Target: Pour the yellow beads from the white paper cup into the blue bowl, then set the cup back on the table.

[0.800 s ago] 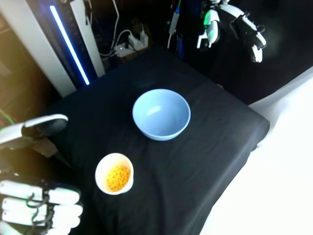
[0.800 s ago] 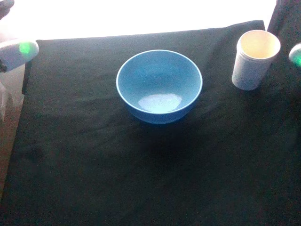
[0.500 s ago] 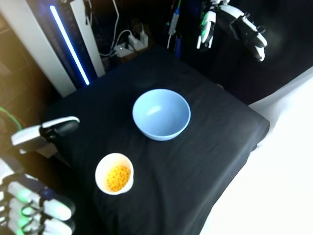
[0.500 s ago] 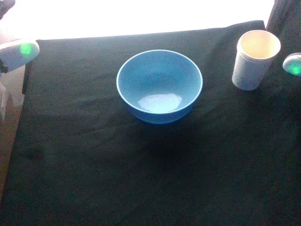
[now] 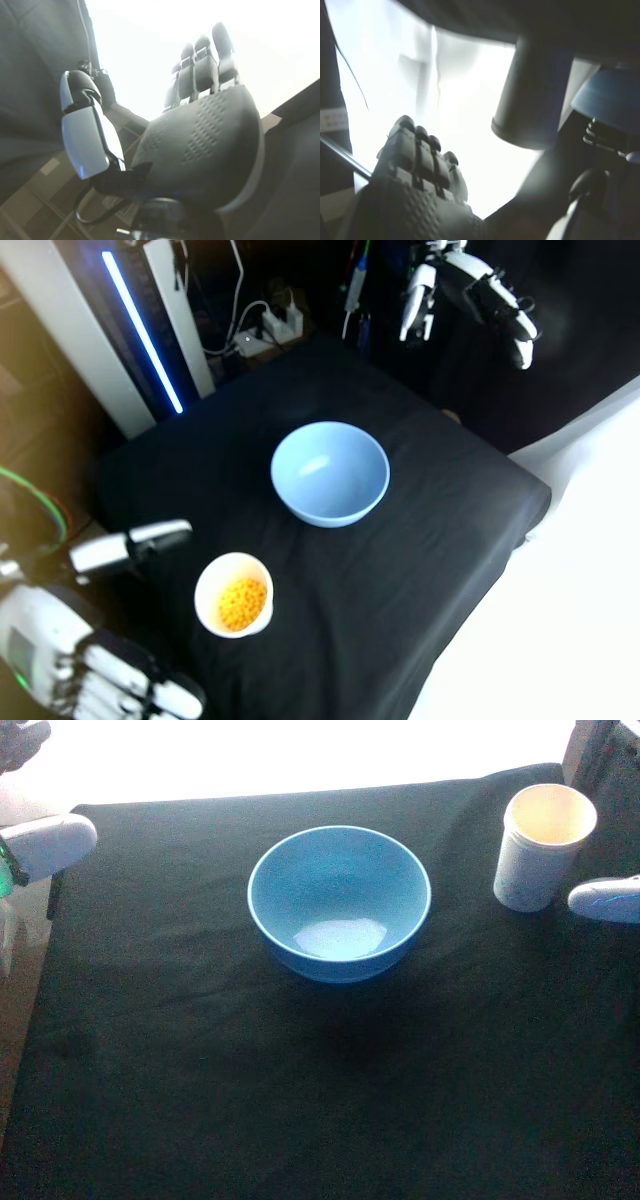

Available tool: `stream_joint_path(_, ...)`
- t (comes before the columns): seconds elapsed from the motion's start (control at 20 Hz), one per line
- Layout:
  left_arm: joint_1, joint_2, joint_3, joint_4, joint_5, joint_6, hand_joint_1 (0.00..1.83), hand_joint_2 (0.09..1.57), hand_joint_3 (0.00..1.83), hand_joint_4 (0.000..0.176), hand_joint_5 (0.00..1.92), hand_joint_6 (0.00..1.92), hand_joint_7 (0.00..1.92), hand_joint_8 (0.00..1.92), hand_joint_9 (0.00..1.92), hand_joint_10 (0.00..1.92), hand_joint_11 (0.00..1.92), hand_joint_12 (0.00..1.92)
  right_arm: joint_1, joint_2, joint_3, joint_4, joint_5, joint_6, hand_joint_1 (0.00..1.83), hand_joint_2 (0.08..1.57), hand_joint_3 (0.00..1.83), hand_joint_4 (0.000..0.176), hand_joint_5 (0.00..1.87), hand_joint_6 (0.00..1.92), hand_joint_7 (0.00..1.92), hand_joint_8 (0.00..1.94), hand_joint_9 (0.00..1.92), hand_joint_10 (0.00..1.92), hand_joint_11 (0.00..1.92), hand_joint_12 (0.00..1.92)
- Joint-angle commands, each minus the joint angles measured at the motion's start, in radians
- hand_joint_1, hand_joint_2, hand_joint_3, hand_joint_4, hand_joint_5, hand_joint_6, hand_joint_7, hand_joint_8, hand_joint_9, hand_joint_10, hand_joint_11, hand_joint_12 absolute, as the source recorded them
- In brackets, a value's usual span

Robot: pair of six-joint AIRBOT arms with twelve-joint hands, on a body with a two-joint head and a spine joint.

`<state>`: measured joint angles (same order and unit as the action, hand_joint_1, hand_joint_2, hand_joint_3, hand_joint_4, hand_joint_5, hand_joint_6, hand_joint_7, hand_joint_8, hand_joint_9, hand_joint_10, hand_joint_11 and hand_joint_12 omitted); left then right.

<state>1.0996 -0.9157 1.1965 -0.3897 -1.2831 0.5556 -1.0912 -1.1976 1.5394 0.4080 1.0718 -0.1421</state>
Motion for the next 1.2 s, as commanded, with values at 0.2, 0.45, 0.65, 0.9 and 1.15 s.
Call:
stream_joint_path(0.2,-0.025,0.0,-0.004,0.027,-0.138,-0.01,0.57,0.9,0.0,0.0,0.13,0.0,0.33,0.0,0.34,0.01,0.0,0.82,0.007,-0.041,0.052,0.015,0.077,0.048,0.85,0.64,0.03,0.054,0.12,0.01,0.0,0.0,0.0,0.0,0.0,0.0)
stream_joint_path(0.45,-0.035,0.001,-0.007,0.047,-0.14,-0.01,0.54,0.91,0.0,0.0,0.14,0.01,0.32,0.0,0.32,0.0,0.0,0.71,0.019,-0.077,0.08,0.015,0.061,0.063,0.72,0.6,0.0,0.07,0.15,0.02,0.0,0.0,0.0,0.0,0.0,0.0)
stream_joint_path(0.65,-0.04,0.0,-0.006,0.058,-0.124,-0.01,0.53,0.95,0.01,0.0,0.15,0.0,0.37,0.01,0.36,0.01,0.0,0.79,0.031,-0.101,0.099,0.015,0.051,0.064,0.66,0.61,0.0,0.069,0.16,0.01,0.0,0.0,0.0,0.0,0.0,0.0)
stream_joint_path(0.9,-0.043,-0.006,-0.003,0.063,-0.114,-0.009,0.52,1.05,0.02,0.0,0.15,0.0,0.36,0.0,0.32,0.0,0.0,0.85,0.048,-0.119,0.112,0.015,0.044,0.064,0.68,0.55,0.0,0.128,0.19,0.02,0.0,0.0,0.0,0.0,0.0,0.0)
stream_joint_path(1.15,-0.044,-0.01,-0.003,0.064,-0.116,-0.01,0.62,1.12,0.01,0.003,0.14,0.0,0.38,0.0,0.38,0.01,0.0,0.85,0.064,-0.142,0.132,0.015,0.022,0.064,0.67,0.53,0.0,0.141,0.22,0.02,0.0,0.0,0.0,0.0,0.0,0.0)
